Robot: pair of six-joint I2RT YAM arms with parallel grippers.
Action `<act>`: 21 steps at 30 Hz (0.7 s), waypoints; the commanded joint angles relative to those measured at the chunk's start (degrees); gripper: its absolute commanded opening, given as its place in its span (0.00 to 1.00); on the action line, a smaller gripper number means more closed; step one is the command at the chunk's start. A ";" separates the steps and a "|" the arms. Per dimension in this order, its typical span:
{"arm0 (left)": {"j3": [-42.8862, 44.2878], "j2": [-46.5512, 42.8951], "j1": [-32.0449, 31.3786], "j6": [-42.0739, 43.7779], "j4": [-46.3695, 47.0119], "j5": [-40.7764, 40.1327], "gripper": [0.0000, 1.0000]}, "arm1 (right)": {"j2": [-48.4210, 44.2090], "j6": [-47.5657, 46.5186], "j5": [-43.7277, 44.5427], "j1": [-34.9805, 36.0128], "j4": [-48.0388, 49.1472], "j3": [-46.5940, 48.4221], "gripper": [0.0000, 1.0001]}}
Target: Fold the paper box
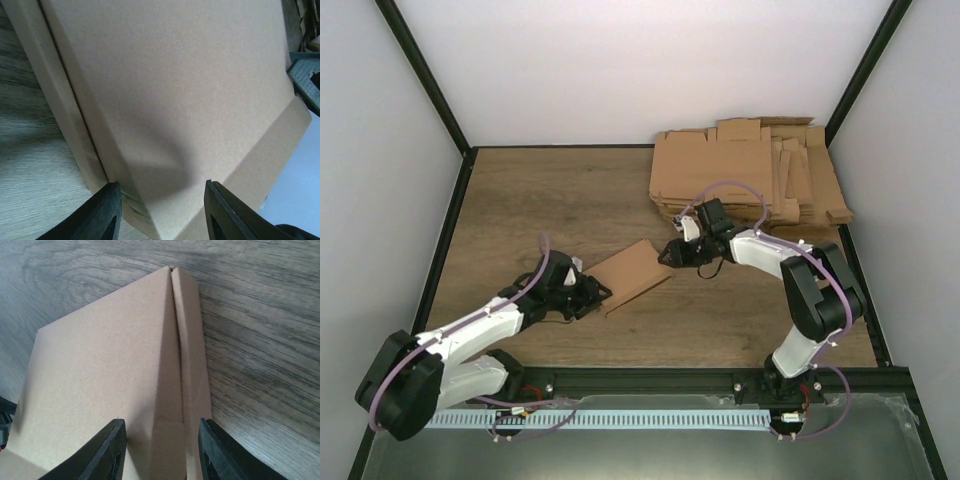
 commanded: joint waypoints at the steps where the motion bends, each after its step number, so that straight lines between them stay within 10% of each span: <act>1: -0.74 3.22 0.25 0.12 5.11 2.84 0.47 | -0.14 0.41 -1.35 1.25 0.87 -0.25 0.41; 21: 2.89 11.31 3.30 11.52 1.69 4.68 0.29 | -4.74 1.81 -1.09 2.63 1.56 -9.24 0.29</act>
